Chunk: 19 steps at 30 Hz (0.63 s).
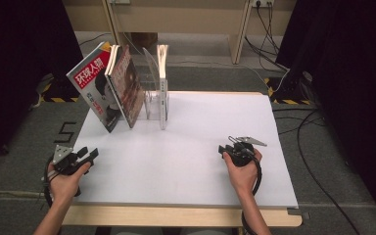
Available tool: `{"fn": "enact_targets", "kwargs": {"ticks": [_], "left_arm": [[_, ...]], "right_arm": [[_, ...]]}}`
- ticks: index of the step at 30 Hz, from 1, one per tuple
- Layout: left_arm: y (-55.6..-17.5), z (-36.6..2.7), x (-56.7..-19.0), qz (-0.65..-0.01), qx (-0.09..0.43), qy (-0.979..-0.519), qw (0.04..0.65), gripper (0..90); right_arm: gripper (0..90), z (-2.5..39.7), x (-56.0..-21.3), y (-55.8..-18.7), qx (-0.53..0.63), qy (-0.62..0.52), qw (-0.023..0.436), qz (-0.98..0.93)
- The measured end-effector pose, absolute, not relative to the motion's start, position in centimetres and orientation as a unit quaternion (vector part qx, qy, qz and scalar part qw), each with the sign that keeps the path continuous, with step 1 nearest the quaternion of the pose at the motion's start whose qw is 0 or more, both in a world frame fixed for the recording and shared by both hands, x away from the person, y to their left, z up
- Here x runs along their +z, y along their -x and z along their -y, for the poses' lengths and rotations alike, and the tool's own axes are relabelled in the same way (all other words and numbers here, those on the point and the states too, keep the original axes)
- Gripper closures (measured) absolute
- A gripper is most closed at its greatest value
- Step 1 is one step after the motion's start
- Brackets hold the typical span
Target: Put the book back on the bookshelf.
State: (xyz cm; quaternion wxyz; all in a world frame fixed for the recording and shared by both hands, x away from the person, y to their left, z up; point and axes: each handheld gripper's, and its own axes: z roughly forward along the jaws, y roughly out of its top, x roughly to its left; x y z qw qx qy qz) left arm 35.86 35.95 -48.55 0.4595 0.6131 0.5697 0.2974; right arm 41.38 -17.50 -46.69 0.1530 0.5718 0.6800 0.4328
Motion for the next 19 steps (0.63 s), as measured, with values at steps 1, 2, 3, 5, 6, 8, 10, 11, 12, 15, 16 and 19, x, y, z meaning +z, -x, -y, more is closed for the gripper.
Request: {"fn": "enact_targets", "kwargs": {"ticks": [1, 2, 3, 5, 6, 8, 10, 11, 12, 15, 16, 19], "left_arm": [[-35.8, -35.9, -48.6, -0.569, 0.298, -0.613, 0.460, 51.7], [-35.8, -35.9, -48.7, -0.568, 0.298, -0.612, 0.462, 51.6], [-35.7, -35.9, -48.7, -0.568, 0.298, -0.612, 0.462, 51.6], [-35.6, -35.9, -48.8, -0.568, 0.299, -0.610, 0.465, 51.5], [-35.4, -35.8, -49.0, -0.567, 0.296, -0.611, 0.466, 51.4], [-35.0, -35.7, -49.1, -0.566, 0.295, -0.611, 0.469, 51.3], [-34.9, -35.7, -49.1, -0.564, 0.294, -0.611, 0.471, 51.2], [-34.8, -35.7, -49.1, -0.563, 0.294, -0.611, 0.472, 51.1], [-34.7, -35.8, -49.1, -0.562, 0.296, -0.610, 0.475, 51.1], [-34.7, -35.8, -49.2, -0.561, 0.294, -0.610, 0.476, 50.9], [-34.7, -35.8, -49.3, -0.561, 0.294, -0.612, 0.474, 50.9], [-34.7, -35.7, -49.4, -0.561, 0.293, -0.614, 0.473, 50.9]], "right_arm": [[65.4, 17.5, -46.7, -41.4, 0.432, -0.570, 0.155, -0.681], [65.4, 17.5, -46.8, -41.5, 0.433, -0.568, 0.155, -0.683], [65.3, 17.5, -46.7, -41.4, 0.431, -0.569, 0.156, -0.682], [65.1, 17.5, -46.7, -41.4, 0.431, -0.570, 0.154, -0.682], [64.9, 17.5, -46.8, -41.4, 0.432, -0.570, 0.152, -0.682], [64.3, 17.5, -46.8, -41.4, 0.432, -0.570, 0.152, -0.682], [63.9, 17.5, -46.8, -41.4, 0.433, -0.571, 0.151, -0.681], [63.9, 17.5, -46.8, -41.4, 0.433, -0.571, 0.151, -0.681], [63.4, 17.5, -46.9, -41.4, 0.432, -0.569, 0.152, -0.682], [62.2, 17.5, -47.0, -41.4, 0.432, -0.568, 0.154, -0.683], [61.9, 17.5, -47.0, -41.4, 0.432, -0.568, 0.153, -0.683], [61.2, 17.5, -47.0, -41.4, 0.431, -0.572, 0.151, -0.682]]}}
